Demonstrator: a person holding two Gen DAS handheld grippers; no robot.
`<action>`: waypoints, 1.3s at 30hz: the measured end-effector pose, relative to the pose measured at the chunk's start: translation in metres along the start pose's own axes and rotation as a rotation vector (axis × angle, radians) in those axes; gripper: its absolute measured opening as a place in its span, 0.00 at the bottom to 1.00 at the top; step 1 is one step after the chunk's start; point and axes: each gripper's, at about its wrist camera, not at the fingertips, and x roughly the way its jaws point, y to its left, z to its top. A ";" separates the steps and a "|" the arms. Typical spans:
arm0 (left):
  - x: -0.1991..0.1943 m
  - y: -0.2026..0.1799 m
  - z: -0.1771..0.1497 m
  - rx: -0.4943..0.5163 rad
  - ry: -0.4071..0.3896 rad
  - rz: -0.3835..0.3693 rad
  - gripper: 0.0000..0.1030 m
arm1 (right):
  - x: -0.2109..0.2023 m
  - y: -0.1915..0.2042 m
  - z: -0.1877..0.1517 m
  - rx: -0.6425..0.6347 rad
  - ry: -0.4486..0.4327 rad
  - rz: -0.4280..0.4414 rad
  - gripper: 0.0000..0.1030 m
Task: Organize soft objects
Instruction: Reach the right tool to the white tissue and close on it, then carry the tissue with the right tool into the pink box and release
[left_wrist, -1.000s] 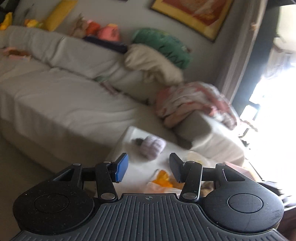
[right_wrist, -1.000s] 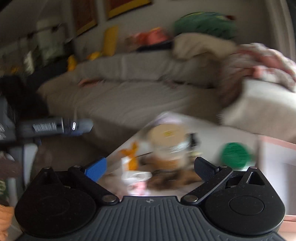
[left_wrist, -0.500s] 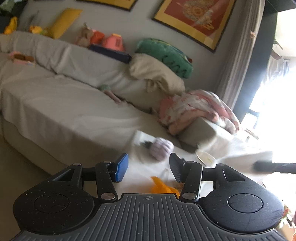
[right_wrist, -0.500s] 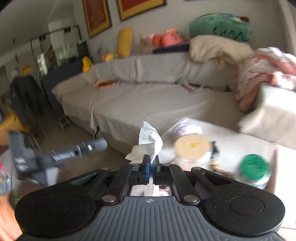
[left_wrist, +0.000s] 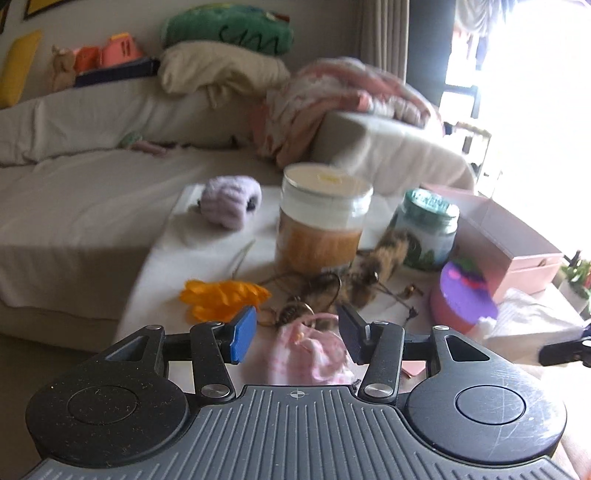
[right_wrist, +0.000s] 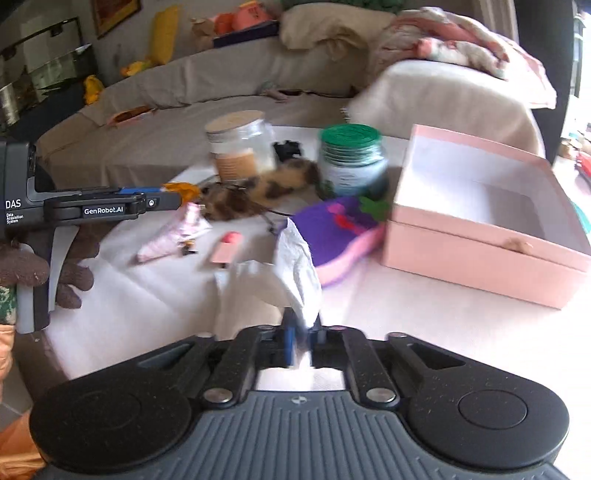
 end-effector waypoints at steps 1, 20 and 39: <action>0.003 -0.003 0.000 0.010 0.006 -0.002 0.53 | -0.003 -0.002 -0.001 0.002 -0.014 -0.018 0.44; -0.017 -0.006 -0.032 0.070 0.037 -0.070 0.16 | 0.056 0.039 0.016 -0.135 0.000 0.052 0.84; -0.082 -0.078 0.040 0.033 -0.135 -0.495 0.15 | -0.086 -0.031 0.006 0.029 -0.235 -0.079 0.09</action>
